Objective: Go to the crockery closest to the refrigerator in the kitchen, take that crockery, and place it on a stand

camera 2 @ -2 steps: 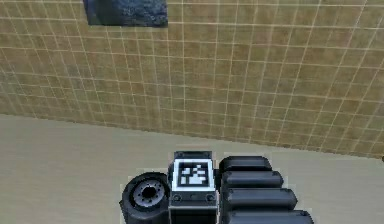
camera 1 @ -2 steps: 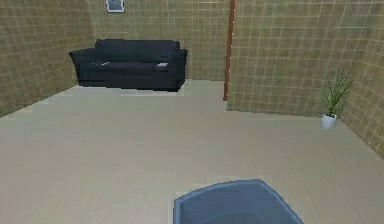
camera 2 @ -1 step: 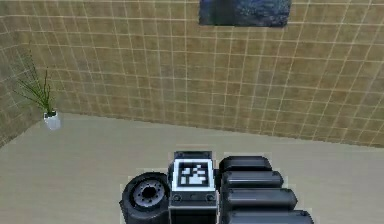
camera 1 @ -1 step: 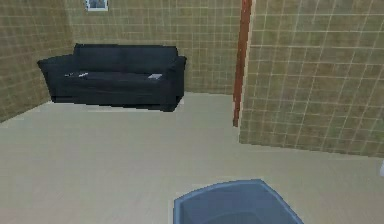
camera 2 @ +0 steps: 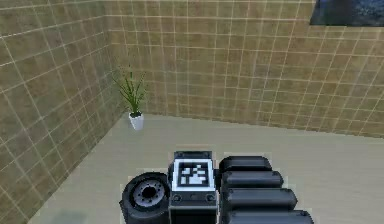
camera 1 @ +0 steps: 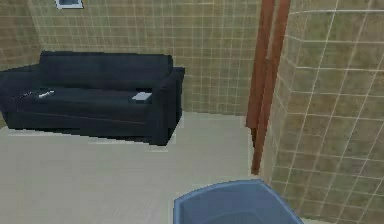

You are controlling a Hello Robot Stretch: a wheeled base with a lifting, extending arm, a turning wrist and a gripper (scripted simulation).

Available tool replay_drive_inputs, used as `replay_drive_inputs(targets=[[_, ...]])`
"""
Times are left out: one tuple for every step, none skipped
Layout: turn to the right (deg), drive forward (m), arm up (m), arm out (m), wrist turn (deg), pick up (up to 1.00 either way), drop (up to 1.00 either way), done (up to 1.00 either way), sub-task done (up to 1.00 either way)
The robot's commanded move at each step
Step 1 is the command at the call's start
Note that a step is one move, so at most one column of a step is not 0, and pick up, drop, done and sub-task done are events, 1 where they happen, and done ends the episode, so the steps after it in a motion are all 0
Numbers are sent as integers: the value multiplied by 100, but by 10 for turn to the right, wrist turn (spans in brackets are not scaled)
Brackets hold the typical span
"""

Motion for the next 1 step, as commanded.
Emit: replay_drive_inputs(targets=[[0,100,0,0,0,0,0,0,0]])
